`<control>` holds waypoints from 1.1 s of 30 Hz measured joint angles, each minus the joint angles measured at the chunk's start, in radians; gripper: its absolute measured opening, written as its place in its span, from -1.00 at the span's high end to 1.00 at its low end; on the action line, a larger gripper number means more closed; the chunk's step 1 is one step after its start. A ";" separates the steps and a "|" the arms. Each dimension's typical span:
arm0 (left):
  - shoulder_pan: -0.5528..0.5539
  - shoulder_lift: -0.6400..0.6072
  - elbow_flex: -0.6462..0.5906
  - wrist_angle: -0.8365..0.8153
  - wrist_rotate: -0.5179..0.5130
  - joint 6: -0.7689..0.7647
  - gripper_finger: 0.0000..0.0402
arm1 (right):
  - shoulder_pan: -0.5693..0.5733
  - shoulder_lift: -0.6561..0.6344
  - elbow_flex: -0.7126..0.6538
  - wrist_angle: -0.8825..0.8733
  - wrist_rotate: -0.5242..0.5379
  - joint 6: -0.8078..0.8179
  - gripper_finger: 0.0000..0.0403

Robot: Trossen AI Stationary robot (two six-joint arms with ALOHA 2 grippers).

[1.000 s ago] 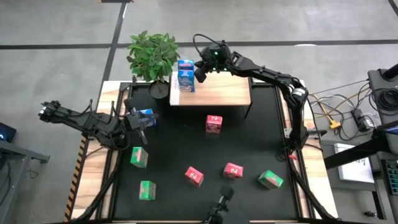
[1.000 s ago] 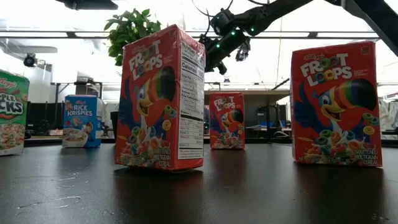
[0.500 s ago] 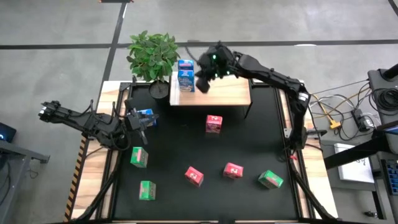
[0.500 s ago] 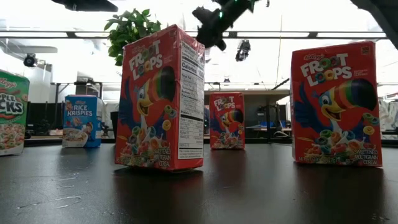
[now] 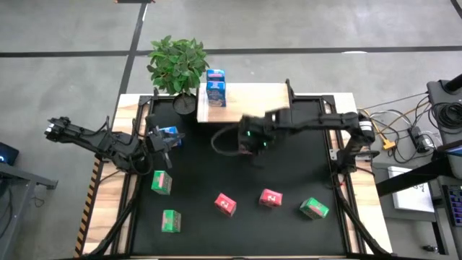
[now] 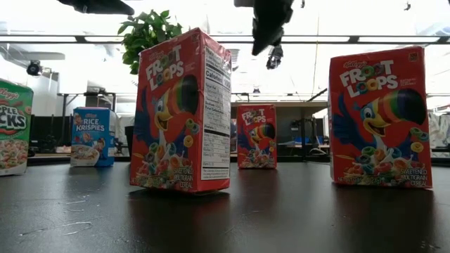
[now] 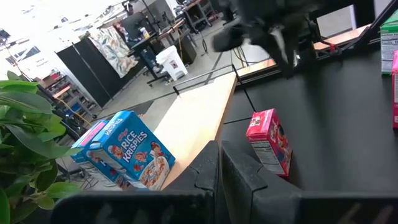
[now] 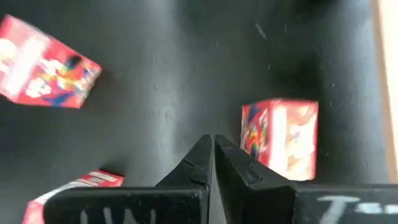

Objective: Stack cereal on shelf
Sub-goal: Put the top red cereal box on the shelf

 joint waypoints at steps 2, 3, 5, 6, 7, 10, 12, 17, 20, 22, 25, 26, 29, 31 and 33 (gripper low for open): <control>0.000 0.001 0.000 0.000 0.000 0.000 1.00 | 0.036 -0.023 -0.083 0.050 0.070 0.027 0.96; 0.000 0.001 0.000 0.000 0.000 0.000 1.00 | 0.047 -0.035 -0.123 0.076 0.103 0.032 0.96; 0.000 0.001 0.000 0.001 0.000 0.000 1.00 | 0.063 -0.063 -0.198 0.125 0.172 0.040 0.96; 0.000 0.001 0.000 0.001 0.000 0.000 1.00 | 0.065 -0.080 -0.232 0.155 0.199 0.046 0.96; 0.000 0.001 0.000 0.001 0.000 0.003 1.00 | 0.065 -0.094 -0.263 0.183 0.225 0.052 0.96; 0.000 0.004 0.000 0.001 0.000 0.013 1.00 | 0.051 -0.124 -0.330 0.248 0.266 0.089 0.96; 0.000 0.005 0.000 0.001 0.000 0.014 1.00 | 0.040 -0.135 -0.360 0.289 0.267 0.101 0.95; 0.000 0.006 0.000 0.008 0.000 0.015 1.00 | 0.033 -0.139 -0.403 0.347 0.276 0.082 0.79; 0.000 0.008 0.002 0.010 0.001 0.015 1.00 | 0.026 -0.129 -0.419 0.362 0.318 0.057 0.60; 0.000 0.009 0.002 0.008 0.001 0.015 1.00 | 0.024 -0.124 -0.422 0.383 0.353 0.032 0.45; 0.000 0.012 0.002 0.007 0.001 0.015 1.00 | 0.022 -0.115 -0.419 0.384 0.371 -0.001 0.21; 0.000 0.013 0.002 0.008 0.001 0.015 1.00 | 0.021 -0.111 -0.416 0.387 0.371 -0.008 0.14; 0.000 0.013 0.002 0.009 0.000 0.015 1.00 | 0.012 -0.109 -0.414 0.385 0.371 -0.026 -0.03; 0.000 0.013 0.002 0.008 0.001 0.015 1.00 | 0.007 -0.109 -0.416 0.389 0.374 -0.028 -0.12; 0.000 0.013 0.002 0.008 0.000 0.015 1.00 | 0.000 -0.109 -0.422 0.384 0.374 -0.028 -0.17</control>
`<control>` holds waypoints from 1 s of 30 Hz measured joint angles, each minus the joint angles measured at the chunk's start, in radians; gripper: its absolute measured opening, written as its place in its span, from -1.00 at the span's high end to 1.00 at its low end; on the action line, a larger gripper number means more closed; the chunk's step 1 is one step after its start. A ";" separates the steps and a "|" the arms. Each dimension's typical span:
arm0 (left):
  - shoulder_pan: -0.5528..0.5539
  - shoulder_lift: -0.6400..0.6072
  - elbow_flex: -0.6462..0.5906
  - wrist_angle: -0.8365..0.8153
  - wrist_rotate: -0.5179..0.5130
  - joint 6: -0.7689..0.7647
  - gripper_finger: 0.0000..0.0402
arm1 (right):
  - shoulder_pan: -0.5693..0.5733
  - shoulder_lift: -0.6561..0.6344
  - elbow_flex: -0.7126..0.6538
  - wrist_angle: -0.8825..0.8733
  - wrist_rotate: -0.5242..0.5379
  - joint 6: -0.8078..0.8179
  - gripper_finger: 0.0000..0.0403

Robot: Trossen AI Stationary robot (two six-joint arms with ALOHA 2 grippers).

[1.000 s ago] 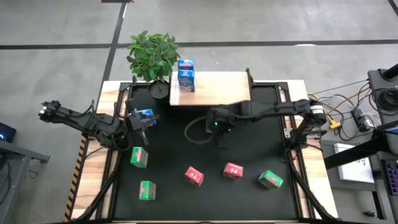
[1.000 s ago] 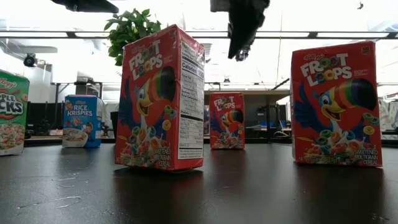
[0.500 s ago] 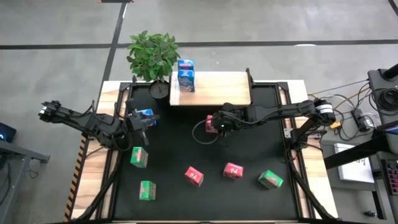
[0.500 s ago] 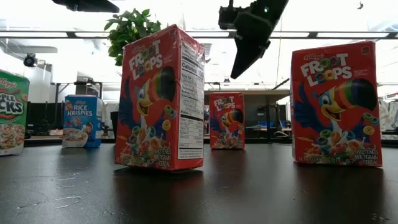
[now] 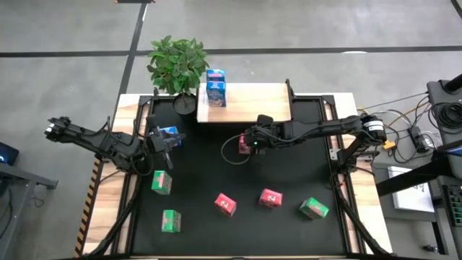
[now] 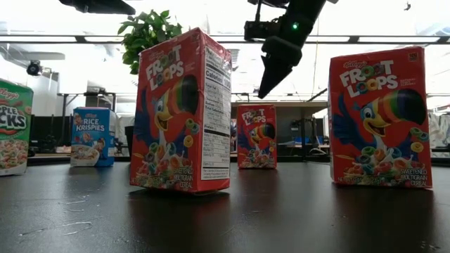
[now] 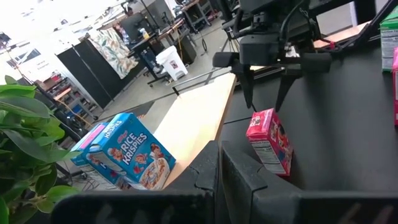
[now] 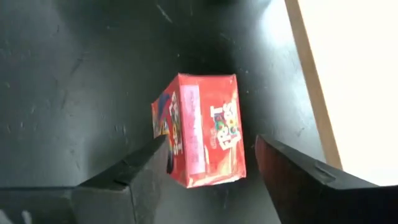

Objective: Stack cereal on shelf
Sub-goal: Put the top red cereal box on the shelf

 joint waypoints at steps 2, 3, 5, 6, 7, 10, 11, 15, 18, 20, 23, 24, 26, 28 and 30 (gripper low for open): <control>0.000 0.000 0.000 0.000 0.000 0.000 1.00 | -0.009 0.000 -0.005 0.008 -0.003 -0.003 -0.21; 0.000 0.000 0.000 0.000 0.000 0.000 1.00 | -0.013 0.003 -0.008 0.017 -0.003 -0.004 -0.22; 0.000 0.000 0.000 0.000 0.000 0.000 1.00 | -0.023 0.010 -0.014 0.025 -0.003 -0.005 -0.24; 0.000 0.000 0.000 0.000 0.000 0.000 1.00 | -0.025 0.018 -0.015 0.021 -0.003 -0.006 -0.24; 0.000 0.000 0.000 0.000 0.000 0.000 1.00 | -0.027 0.024 -0.015 0.022 -0.003 -0.006 -0.25; 0.000 0.000 0.000 0.000 0.000 0.000 1.00 | -0.031 0.042 -0.015 0.027 -0.004 -0.015 -0.25; 0.000 0.000 0.001 0.000 0.000 0.001 1.00 | -0.034 0.050 -0.015 0.027 -0.006 -0.017 -0.25; 0.000 0.000 0.001 -0.001 0.000 0.001 1.00 | -0.043 0.075 -0.015 0.031 -0.066 -0.022 -0.25; 0.000 0.001 0.001 -0.001 0.000 0.001 1.00 | -0.046 0.080 -0.014 0.048 -0.116 -0.020 -0.21; 0.000 0.001 0.001 0.000 0.000 0.001 1.00 | -0.046 0.081 -0.014 0.045 -0.133 -0.021 -0.15; 0.000 0.001 0.001 -0.001 0.000 0.000 1.00 | -0.046 0.079 -0.014 0.047 -0.135 -0.020 -0.03; 0.000 0.001 0.001 0.000 0.000 0.001 1.00 | -0.047 0.079 -0.014 0.046 -0.135 -0.018 0.01; 0.000 0.001 0.001 0.000 0.000 0.000 1.00 | -0.047 0.079 -0.014 0.046 -0.135 -0.016 0.09; 0.000 0.001 0.001 0.000 0.000 0.000 1.00 | -0.047 0.079 -0.014 0.046 -0.135 -0.015 0.17; 0.000 0.001 0.001 0.000 0.000 0.000 1.00 | -0.046 0.079 -0.012 0.043 -0.135 -0.008 0.22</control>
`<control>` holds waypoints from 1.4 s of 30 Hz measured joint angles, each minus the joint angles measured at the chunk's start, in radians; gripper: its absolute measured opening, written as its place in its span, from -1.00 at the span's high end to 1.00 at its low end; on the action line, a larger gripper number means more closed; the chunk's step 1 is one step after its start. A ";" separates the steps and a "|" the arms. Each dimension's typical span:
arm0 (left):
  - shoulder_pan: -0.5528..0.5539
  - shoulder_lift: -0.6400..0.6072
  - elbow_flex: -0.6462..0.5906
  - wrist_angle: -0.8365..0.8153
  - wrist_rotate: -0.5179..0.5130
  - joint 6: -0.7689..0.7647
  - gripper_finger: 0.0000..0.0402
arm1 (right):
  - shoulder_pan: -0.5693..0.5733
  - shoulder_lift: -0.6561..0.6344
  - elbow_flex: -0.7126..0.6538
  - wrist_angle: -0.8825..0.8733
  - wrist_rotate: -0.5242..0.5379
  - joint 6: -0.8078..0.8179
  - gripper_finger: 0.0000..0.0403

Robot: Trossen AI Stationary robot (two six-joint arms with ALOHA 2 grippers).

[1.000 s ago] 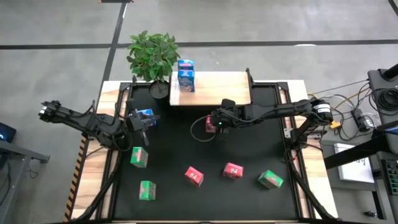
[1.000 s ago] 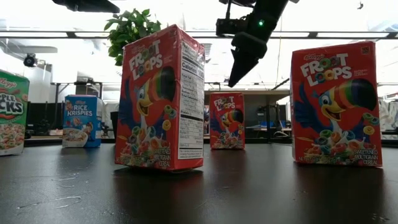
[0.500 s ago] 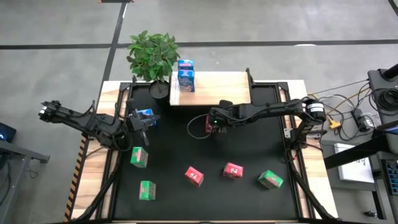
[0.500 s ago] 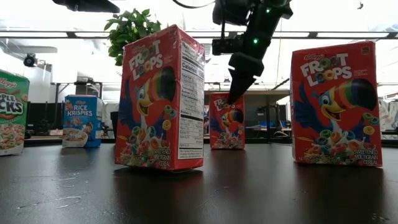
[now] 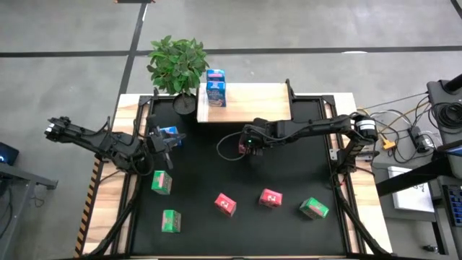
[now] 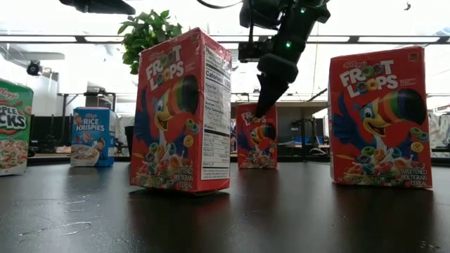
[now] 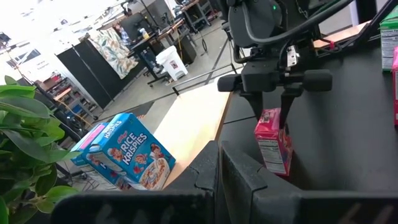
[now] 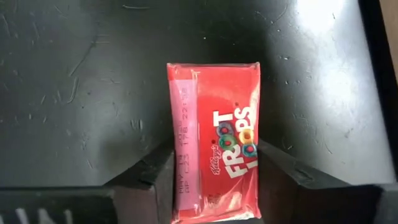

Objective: Stack cereal on shelf
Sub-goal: Put the top red cereal box on the shelf

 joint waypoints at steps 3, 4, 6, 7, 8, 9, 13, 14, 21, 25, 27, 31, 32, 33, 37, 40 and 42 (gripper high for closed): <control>0.000 0.000 0.000 0.000 0.000 0.000 1.00 | 0.000 -0.003 0.026 -0.025 -0.013 0.012 0.27; 0.000 0.000 0.000 0.000 0.000 0.000 1.00 | 0.000 -0.005 0.046 -0.040 -0.027 0.018 0.27; 0.000 0.000 0.000 0.000 0.000 0.000 1.00 | 0.000 -0.009 0.101 -0.092 -0.068 0.042 0.28; 0.000 0.000 0.000 0.000 0.000 0.000 1.00 | 0.000 -0.010 0.135 -0.131 -0.096 0.056 0.27; 0.000 0.000 0.000 0.000 0.000 0.000 1.00 | 0.000 -0.010 0.175 -0.172 -0.122 0.067 0.27; 0.000 0.000 0.000 0.000 0.000 -0.002 1.00 | 0.000 -0.010 0.217 -0.212 -0.142 0.073 0.26; 0.000 0.001 0.000 0.000 0.000 -0.007 1.00 | -0.011 -0.012 0.403 -0.368 -0.152 0.065 0.27; 0.000 0.003 0.000 0.000 0.000 -0.007 1.00 | -0.022 -0.012 0.446 -0.398 -0.152 0.057 0.28; 0.000 0.012 0.010 0.001 0.000 -0.008 1.00 | -0.157 -0.010 0.658 -0.501 -0.149 -0.071 0.31; 0.000 0.016 0.012 0.002 0.000 -0.002 1.00 | -0.265 -0.009 0.681 -0.459 -0.149 -0.166 0.31; 0.000 0.016 0.012 0.007 0.000 -0.001 1.00 | -0.318 -0.008 0.669 -0.414 -0.150 -0.207 0.31; 0.000 0.017 0.012 0.008 0.000 -0.001 1.00 | -0.409 0.007 0.651 -0.333 -0.164 -0.270 0.31; 0.000 0.017 0.012 0.008 0.000 -0.001 1.00 | -0.431 0.014 0.651 -0.324 -0.182 -0.277 0.30; 0.000 0.017 0.012 0.008 0.000 -0.001 1.00 | -0.452 0.021 0.651 -0.324 -0.206 -0.282 0.28; 0.000 0.017 0.012 0.008 0.000 -0.001 1.00 | -0.497 0.048 0.651 -0.296 -0.270 -0.294 0.19; 0.000 0.017 0.012 0.008 0.000 0.000 1.00 | -0.502 0.073 0.651 -0.295 -0.281 -0.313 0.12; 0.000 0.016 0.012 0.008 0.000 0.000 1.00 | -0.502 0.091 0.650 -0.291 -0.281 -0.328 0.08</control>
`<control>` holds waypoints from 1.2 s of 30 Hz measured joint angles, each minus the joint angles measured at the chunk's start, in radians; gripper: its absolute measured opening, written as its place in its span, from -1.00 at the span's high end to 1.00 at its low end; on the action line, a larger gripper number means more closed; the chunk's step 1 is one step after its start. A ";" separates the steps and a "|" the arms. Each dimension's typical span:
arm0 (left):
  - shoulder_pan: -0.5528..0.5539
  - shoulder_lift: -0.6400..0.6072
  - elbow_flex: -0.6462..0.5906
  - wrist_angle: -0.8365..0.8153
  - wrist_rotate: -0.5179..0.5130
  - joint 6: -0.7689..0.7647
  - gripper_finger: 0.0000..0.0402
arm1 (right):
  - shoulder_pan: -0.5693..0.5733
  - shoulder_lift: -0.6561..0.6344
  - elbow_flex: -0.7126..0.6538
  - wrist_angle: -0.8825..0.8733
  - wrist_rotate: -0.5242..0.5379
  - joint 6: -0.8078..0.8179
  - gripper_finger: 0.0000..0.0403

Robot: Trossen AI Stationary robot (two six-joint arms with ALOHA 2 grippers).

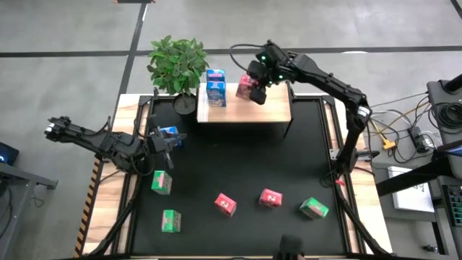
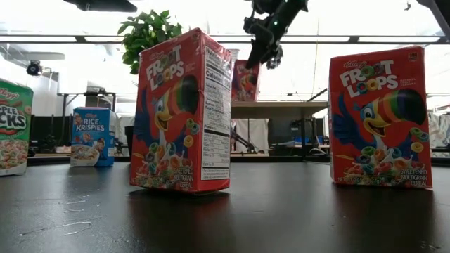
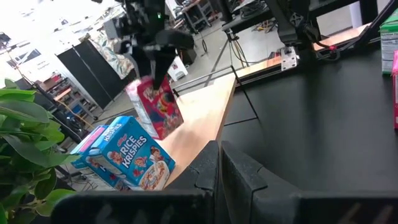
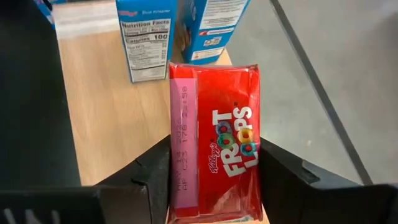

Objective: Stack cereal on shelf
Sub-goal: Put the top red cereal box on the shelf

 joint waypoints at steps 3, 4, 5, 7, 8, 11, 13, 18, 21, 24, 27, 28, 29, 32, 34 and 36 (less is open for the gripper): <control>0.000 0.000 0.000 0.000 0.000 0.000 1.00 | 0.000 0.011 -0.001 0.006 0.000 -0.017 0.05; 0.000 0.000 0.000 0.000 0.000 0.000 1.00 | 0.000 0.013 -0.001 0.009 0.000 -0.016 0.03; 0.000 0.000 0.000 0.000 0.000 0.000 1.00 | 0.000 0.015 -0.001 0.011 0.000 -0.010 0.02; 0.000 0.000 0.000 0.000 0.000 0.000 1.00 | 0.000 0.019 -0.001 0.010 0.000 -0.007 -0.02; 0.000 0.000 0.000 0.000 0.000 0.000 1.00 | 0.000 0.021 -0.001 0.012 0.001 -0.007 -0.04; 0.000 0.000 0.000 0.000 0.000 0.000 1.00 | 0.000 0.024 -0.001 0.016 0.001 -0.007 -0.12; 0.000 0.000 0.000 0.000 0.000 0.000 1.00 | 0.000 0.024 -0.001 0.015 0.001 -0.011 -0.17; 0.000 0.000 0.000 0.000 0.000 0.000 1.00 | 0.001 0.002 0.021 0.003 0.006 0.013 -0.25; 0.000 0.000 0.000 0.000 0.000 0.000 1.00 | 0.011 -0.009 0.068 -0.024 0.008 0.050 -0.26; 0.000 0.000 0.000 0.000 0.000 -0.002 1.00 | 0.037 -0.010 0.129 -0.076 0.003 0.089 -0.22; 0.000 0.000 0.000 0.000 0.000 -0.007 1.00 | 0.075 -0.010 0.189 -0.142 0.001 0.121 -0.14; 0.000 0.000 0.000 0.000 0.000 -0.007 1.00 | 0.086 -0.011 0.206 -0.175 0.001 0.130 -0.10; 0.000 0.000 0.000 0.000 0.000 -0.007 1.00 | 0.097 -0.011 0.218 -0.214 0.001 0.136 -0.05; 0.000 0.000 0.000 0.000 0.000 -0.007 1.00 | 0.119 -0.011 0.221 -0.310 0.004 0.173 0.14; 0.000 0.000 0.000 0.000 0.000 -0.007 1.00 | 0.120 -0.011 0.195 -0.359 0.054 0.195 0.29; 0.000 0.000 0.000 0.000 0.000 -0.007 1.00 | 0.119 -0.011 0.145 -0.380 0.134 0.208 0.45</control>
